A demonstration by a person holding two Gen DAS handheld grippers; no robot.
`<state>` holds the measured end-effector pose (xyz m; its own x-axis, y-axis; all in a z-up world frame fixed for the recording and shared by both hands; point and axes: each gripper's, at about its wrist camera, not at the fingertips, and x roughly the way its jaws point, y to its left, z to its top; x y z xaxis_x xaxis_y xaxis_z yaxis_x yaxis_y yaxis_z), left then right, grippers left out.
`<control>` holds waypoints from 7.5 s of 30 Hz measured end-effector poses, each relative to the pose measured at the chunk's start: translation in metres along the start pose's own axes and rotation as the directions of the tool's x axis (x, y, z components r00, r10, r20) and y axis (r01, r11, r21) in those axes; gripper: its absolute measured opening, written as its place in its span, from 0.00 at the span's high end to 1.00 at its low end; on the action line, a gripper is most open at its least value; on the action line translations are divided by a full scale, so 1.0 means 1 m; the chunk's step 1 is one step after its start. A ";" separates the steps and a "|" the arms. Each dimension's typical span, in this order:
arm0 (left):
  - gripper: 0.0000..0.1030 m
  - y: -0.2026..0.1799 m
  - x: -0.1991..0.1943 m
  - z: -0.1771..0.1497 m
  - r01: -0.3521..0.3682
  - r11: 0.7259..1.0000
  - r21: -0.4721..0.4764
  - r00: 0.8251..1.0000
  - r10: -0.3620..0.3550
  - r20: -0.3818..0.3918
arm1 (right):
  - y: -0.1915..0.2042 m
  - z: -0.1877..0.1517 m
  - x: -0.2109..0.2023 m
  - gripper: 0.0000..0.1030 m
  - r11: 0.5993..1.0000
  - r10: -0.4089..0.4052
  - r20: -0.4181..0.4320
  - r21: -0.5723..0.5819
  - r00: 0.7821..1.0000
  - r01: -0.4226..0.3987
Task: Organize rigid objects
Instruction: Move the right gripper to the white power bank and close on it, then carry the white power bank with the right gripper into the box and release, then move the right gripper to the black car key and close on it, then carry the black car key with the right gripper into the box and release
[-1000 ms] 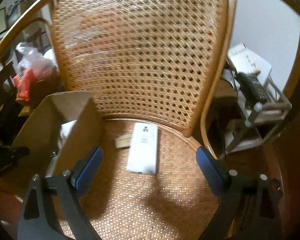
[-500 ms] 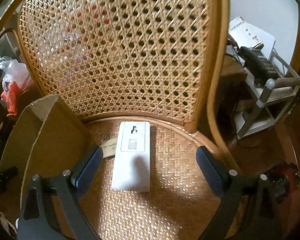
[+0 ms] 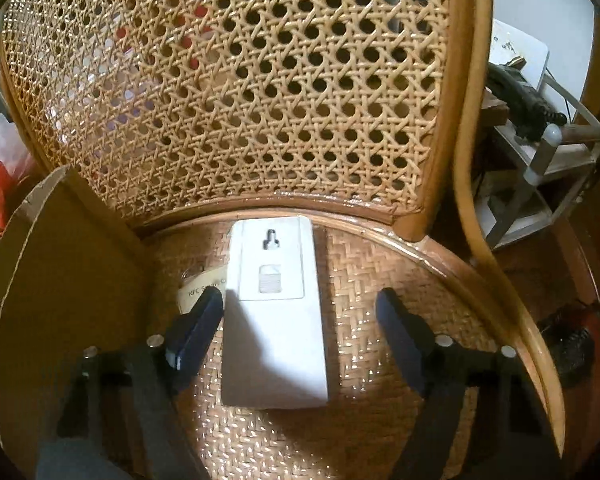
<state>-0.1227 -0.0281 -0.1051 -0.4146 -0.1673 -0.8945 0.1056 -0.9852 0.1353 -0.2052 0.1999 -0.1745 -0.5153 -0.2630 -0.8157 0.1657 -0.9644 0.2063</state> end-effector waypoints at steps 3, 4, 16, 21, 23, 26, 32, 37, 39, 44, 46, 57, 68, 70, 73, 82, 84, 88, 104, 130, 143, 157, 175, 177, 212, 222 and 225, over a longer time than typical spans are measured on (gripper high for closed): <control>0.95 0.001 0.002 0.000 0.002 1.000 -0.005 1.000 -0.002 -0.006 | -0.003 -0.003 -0.002 0.32 1.000 0.007 -0.001 0.025 1.000 -0.007; 0.95 0.001 0.002 0.000 0.002 1.000 -0.006 1.000 -0.002 -0.007 | -0.002 -0.004 -0.002 0.32 1.000 -0.007 -0.006 0.020 1.000 0.007; 0.95 0.002 0.003 0.001 0.001 1.000 -0.009 1.000 -0.001 -0.007 | 0.009 -0.024 -0.019 0.51 0.995 -0.032 -0.007 -0.089 0.999 0.032; 0.95 0.001 0.003 0.001 -0.006 1.000 -0.008 1.000 0.006 -0.006 | 0.003 -0.012 -0.040 0.51 0.999 -0.007 0.059 -0.037 0.998 0.010; 0.95 0.000 0.003 0.001 -0.012 1.000 -0.007 1.000 0.012 -0.006 | -0.001 -0.005 -0.054 0.51 1.000 0.013 0.109 -0.008 0.994 -0.012; 0.95 0.001 0.003 0.001 -0.010 1.000 -0.014 1.000 0.010 -0.007 | 0.006 0.010 -0.076 0.51 0.999 0.040 0.157 -0.028 0.987 -0.036; 0.95 0.000 0.003 0.002 -0.007 1.000 -0.019 1.000 0.007 -0.010 | 0.034 0.019 -0.117 0.51 0.987 0.145 0.223 -0.108 0.964 -0.123; 0.95 0.001 0.003 0.002 0.000 0.999 -0.038 1.000 -0.001 -0.013 | 0.065 0.014 -0.129 0.51 0.967 0.218 0.206 -0.180 0.954 -0.182; 0.95 0.000 0.003 0.003 -0.005 0.999 -0.037 1.000 0.004 -0.011 | 0.082 0.009 -0.130 0.51 0.954 0.243 0.184 -0.224 0.952 -0.200; 0.95 -0.001 0.004 0.003 -0.004 0.999 -0.036 1.000 0.004 -0.012 | 0.119 -0.009 -0.123 0.51 0.924 0.233 0.134 -0.340 0.963 -0.176; 0.95 -0.001 0.004 0.003 -0.005 0.999 -0.035 1.000 0.005 -0.012 | 0.129 -0.014 -0.121 0.51 0.917 0.225 0.143 -0.367 0.964 -0.159; 0.95 -0.003 0.006 0.003 -0.002 0.999 -0.033 1.000 0.002 -0.014 | 0.148 -0.033 -0.103 0.51 0.885 0.188 0.122 -0.451 0.975 -0.114; 0.95 -0.005 0.006 0.003 -0.004 0.999 -0.032 1.000 0.004 -0.015 | 0.141 -0.026 -0.111 0.55 0.897 0.239 0.156 -0.414 0.958 -0.157; 0.95 -0.005 0.006 0.003 -0.005 1.000 -0.031 1.000 0.005 -0.015 | 0.137 -0.021 -0.115 0.50 0.901 0.245 0.174 -0.405 0.954 -0.157; 0.95 -0.004 0.006 0.003 -0.005 1.000 -0.031 1.000 0.005 -0.015 | 0.126 -0.012 -0.119 0.36 0.914 0.244 0.207 -0.375 0.947 -0.154; 0.95 -0.004 0.006 0.003 -0.005 0.999 -0.031 1.000 0.005 -0.015 | 0.073 0.013 -0.094 0.08 0.969 0.204 0.189 -0.176 0.961 -0.172; 0.95 -0.005 0.006 0.003 -0.006 0.999 -0.032 1.000 0.006 -0.018 | 0.062 0.018 -0.082 0.08 0.979 0.177 0.171 -0.132 0.969 -0.155; 0.95 -0.005 0.005 0.002 -0.009 1.000 -0.027 1.000 0.008 -0.017 | 0.042 0.023 -0.059 0.08 0.988 0.146 0.150 -0.067 0.978 -0.137; 0.95 -0.002 0.009 0.003 -0.012 1.000 -0.013 1.000 0.011 -0.026 | 0.010 0.034 0.013 0.08 0.994 0.082 0.092 0.063 0.992 -0.088; 0.94 -0.002 0.012 0.004 -0.015 1.000 -0.003 0.999 0.015 -0.034 | 0.044 0.016 0.032 0.08 0.979 0.005 -0.021 -0.205 1.000 -0.009; 0.94 -0.003 0.012 0.004 -0.016 1.000 -0.003 0.999 0.016 -0.035 | 0.068 0.002 0.026 0.22 0.936 -0.037 0.017 -0.350 0.999 0.041; 0.94 -0.003 0.012 0.003 -0.021 1.000 0.007 0.999 0.021 -0.039 | 0.066 -0.005 0.027 0.29 0.951 -0.031 -0.008 -0.308 0.999 0.027; 0.94 -0.003 0.012 0.002 -0.020 1.000 0.004 0.999 0.020 -0.042 | 0.025 -0.012 -0.006 0.30 0.985 0.020 -0.021 -0.172 1.000 -0.024; 0.94 -0.003 0.013 0.002 -0.020 1.000 0.006 0.999 0.020 -0.044 | 0.010 -0.011 -0.012 0.30 0.986 0.035 -0.012 -0.160 0.999 -0.036; 0.95 -0.001 0.009 0.003 -0.016 1.000 -0.011 1.000 0.016 -0.026 | 0.097 0.003 -0.151 0.30 0.892 0.328 0.106 -0.362 0.939 -0.271; 0.95 -0.002 -0.001 0.001 0.003 1.000 -0.017 1.000 -0.003 -0.008 | 0.150 -0.035 -0.123 0.30 0.811 0.184 0.052 -0.572 0.982 -0.121; 0.95 -0.002 -0.002 0.000 0.000 1.000 -0.015 1.000 0.000 -0.004 | 0.153 -0.037 -0.116 0.30 0.806 0.148 0.053 -0.585 0.988 -0.089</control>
<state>-0.1222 -0.0257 -0.1032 -0.4113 -0.1674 -0.8960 0.1192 -0.9844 0.1292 -0.0887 0.0838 -0.0687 -0.5291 -0.4038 -0.7463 0.6715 -0.7370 -0.0772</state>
